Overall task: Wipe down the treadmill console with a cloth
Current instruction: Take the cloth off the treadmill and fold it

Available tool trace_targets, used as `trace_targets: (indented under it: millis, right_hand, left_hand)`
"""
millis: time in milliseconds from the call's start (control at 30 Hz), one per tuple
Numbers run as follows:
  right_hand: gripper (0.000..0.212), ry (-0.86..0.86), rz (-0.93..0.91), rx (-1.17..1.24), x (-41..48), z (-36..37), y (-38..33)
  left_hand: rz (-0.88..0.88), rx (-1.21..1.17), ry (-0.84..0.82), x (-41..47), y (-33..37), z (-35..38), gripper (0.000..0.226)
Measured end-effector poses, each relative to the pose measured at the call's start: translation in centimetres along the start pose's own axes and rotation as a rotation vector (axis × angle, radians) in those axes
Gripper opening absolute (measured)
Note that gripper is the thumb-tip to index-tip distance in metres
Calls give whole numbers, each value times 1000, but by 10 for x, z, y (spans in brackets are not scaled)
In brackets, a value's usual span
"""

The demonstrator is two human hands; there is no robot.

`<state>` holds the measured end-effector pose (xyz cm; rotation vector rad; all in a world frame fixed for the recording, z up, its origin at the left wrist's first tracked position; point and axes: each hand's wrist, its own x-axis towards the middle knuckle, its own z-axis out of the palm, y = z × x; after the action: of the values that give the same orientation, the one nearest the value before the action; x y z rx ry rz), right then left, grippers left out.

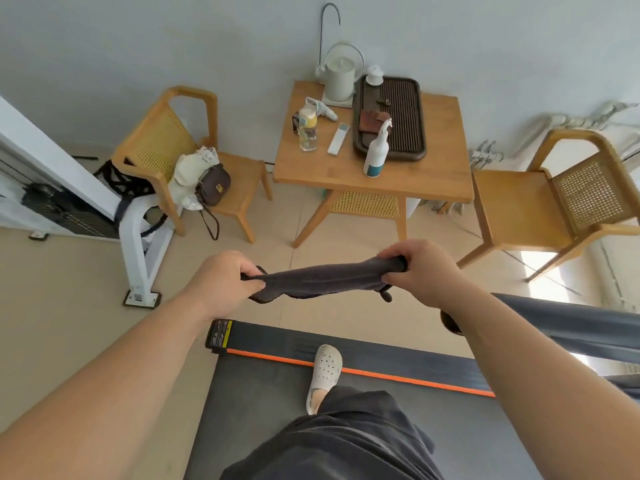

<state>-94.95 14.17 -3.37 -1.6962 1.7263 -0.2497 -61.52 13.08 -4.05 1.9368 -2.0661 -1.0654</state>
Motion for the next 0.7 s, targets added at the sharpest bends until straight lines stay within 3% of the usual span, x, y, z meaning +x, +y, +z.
trace_targets:
  millis: [67, 133, 267, 367, 533, 700]
  right_hand:
    - [14, -47, -40, -107, 27, -9, -1]
    - [8, -39, -34, -21, 48, -17, -1]
    - [16, -57, 82, 414, 83, -30, -1]
    - [15, -58, 186, 799, 109, -36, -9]
    - [13, 63, 319, 896, 148, -30, -28]
    - [13, 153, 357, 886, 181, -23, -66]
  left_hand:
    - [-14, 8, -13, 21, -3, -15, 14]
    - [-61, -89, 22, 38, -2, -30, 15]
    - [-211, -643, 171, 67, 10, -48, 20]
    - [-285, -1040, 151, 91, 19, -57, 19]
    - [-380, -1042, 109, 134, 24, -67, 18]
    - [-321, -1000, 54, 185, 32, -85, 18]
